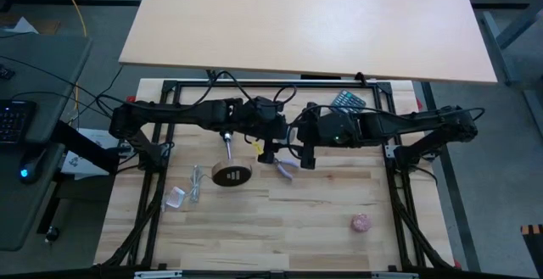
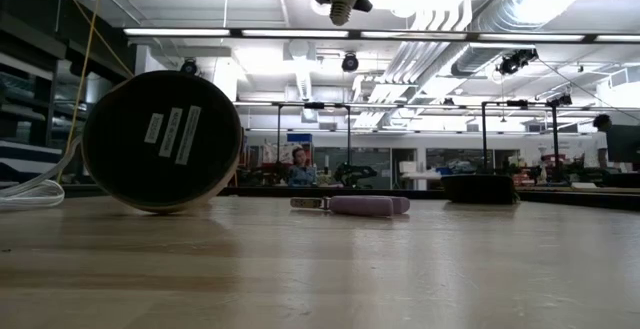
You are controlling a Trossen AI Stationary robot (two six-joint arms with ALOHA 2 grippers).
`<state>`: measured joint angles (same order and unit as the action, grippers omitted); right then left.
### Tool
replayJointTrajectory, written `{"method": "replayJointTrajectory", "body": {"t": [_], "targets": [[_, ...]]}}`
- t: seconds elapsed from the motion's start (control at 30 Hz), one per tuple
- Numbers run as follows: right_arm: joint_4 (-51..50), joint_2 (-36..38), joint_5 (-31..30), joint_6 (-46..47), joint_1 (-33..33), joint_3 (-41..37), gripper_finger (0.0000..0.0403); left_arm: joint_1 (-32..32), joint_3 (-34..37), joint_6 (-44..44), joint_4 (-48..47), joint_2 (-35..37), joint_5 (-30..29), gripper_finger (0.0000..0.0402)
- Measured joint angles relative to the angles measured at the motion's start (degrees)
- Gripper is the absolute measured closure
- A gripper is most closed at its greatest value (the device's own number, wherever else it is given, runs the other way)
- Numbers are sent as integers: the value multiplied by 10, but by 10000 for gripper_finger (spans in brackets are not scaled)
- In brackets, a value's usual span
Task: Screw lightbulb
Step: Insert the light bulb into the lamp socket
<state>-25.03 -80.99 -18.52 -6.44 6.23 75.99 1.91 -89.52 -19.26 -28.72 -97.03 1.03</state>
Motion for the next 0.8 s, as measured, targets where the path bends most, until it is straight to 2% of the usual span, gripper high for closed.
{"method": "replayJointTrajectory", "body": {"t": [0.1,0.2,0.3,0.5,0.63,0.73,0.8], "targets": [[0,0,-6,0,0,0,168,-1,0,26,-10,-1,2,130],[-7,0,-18,-1,-1,0,168,-2,-1,45,-48,2,2,91],[-11,0,-24,0,-1,0,169,-1,0,47,-80,10,-4,79],[-58,1,-33,16,-2,1,169,9,9,98,-124,62,-12,83],[-120,1,-28,59,-2,1,169,18,77,135,-109,134,-14,84],[-146,1,-19,77,-1,1,169,26,169,196,-92,201,-13,84],[-146,1,-1,81,-1,1,169,28,233,247,-91,241,8,84]]}}
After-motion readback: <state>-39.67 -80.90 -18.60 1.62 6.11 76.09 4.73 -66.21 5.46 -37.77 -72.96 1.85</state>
